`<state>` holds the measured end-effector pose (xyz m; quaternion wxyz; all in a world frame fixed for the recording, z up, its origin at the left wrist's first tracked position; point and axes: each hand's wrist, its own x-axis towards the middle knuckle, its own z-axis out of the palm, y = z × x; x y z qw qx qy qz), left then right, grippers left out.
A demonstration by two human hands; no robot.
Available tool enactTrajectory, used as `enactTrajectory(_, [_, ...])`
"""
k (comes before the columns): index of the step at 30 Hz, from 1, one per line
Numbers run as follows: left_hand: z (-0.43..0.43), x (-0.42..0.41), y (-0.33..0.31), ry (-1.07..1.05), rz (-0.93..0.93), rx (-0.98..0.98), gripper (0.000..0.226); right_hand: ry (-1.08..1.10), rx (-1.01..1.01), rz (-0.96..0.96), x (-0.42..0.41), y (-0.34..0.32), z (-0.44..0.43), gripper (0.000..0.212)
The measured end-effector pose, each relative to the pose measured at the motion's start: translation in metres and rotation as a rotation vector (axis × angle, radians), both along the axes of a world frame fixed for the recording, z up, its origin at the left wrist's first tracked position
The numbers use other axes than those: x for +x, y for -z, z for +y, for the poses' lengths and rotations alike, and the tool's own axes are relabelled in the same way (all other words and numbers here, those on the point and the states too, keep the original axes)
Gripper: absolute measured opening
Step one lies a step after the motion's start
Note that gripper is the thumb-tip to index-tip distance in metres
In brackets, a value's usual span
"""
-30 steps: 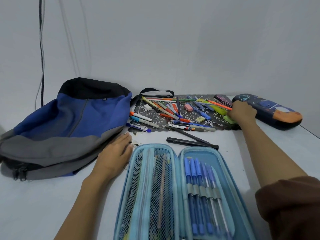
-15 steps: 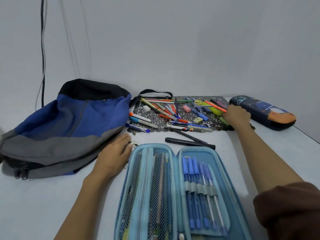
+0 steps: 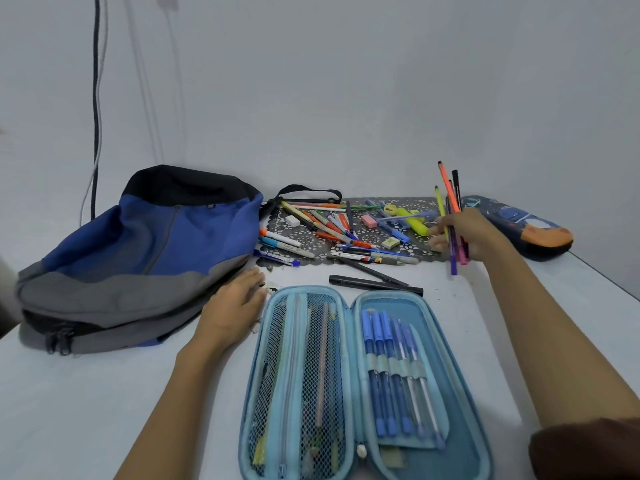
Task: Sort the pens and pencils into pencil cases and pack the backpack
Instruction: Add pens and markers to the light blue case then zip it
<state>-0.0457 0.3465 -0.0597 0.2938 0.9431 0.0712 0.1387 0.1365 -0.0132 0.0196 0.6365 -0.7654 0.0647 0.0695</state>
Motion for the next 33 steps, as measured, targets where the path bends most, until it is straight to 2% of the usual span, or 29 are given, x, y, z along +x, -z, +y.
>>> enactTrajectory(4, [0.001, 0.000, 0.001, 0.003, -0.015, -0.032, 0.041, -0.030, 0.315, -0.038, -0.019, -0.007, 0.018, 0.013])
enactTrajectory(6, [-0.001, 0.000, -0.001, 0.014, -0.030, -0.180, 0.036, -0.095, 0.446, -0.078, -0.032, -0.011, 0.034, 0.020])
enactTrajectory(9, [-0.017, -0.008, -0.021, 0.008, -0.159, -0.681, 0.031, -0.191, 0.590, -0.167, -0.057, -0.025, 0.066, 0.025])
enactTrajectory(12, [-0.045, -0.024, -0.048, 0.007, -0.330, -1.098, 0.028, -0.282, 0.772, -0.256, -0.088, -0.044, 0.104, 0.018])
enactTrajectory(14, [-0.066, -0.033, -0.060, 0.061, -0.262, -1.501, 0.029, -0.351, 0.856, -0.303, -0.112, -0.056, 0.130, 0.014])
enactTrajectory(16, [-0.086, -0.038, -0.069, 0.104, -0.113, -1.882, 0.029, -0.422, 0.892, -0.329, -0.138, -0.062, 0.153, 0.006])
enactTrajectory(19, [-0.107, -0.038, -0.079, 0.113, 0.012, -2.220, 0.034, -0.465, 0.806, -0.392, -0.171, -0.053, 0.179, 0.013])
enactTrajectory(21, [-0.115, -0.039, -0.084, 0.114, 0.022, -2.318, 0.034, -0.447, 0.709, -0.396, -0.187, -0.039, 0.188, 0.018])
enactTrajectory(26, [-0.125, -0.046, -0.084, -0.037, 0.026, -2.317, 0.033, -0.478, 0.552, -0.406, -0.200, -0.024, 0.183, 0.014])
enactTrajectory(33, [-0.129, -0.052, -0.084, -0.108, 0.045, -2.299, 0.034, -0.542, 0.585, -0.450, -0.207, -0.026, 0.174, 0.009])
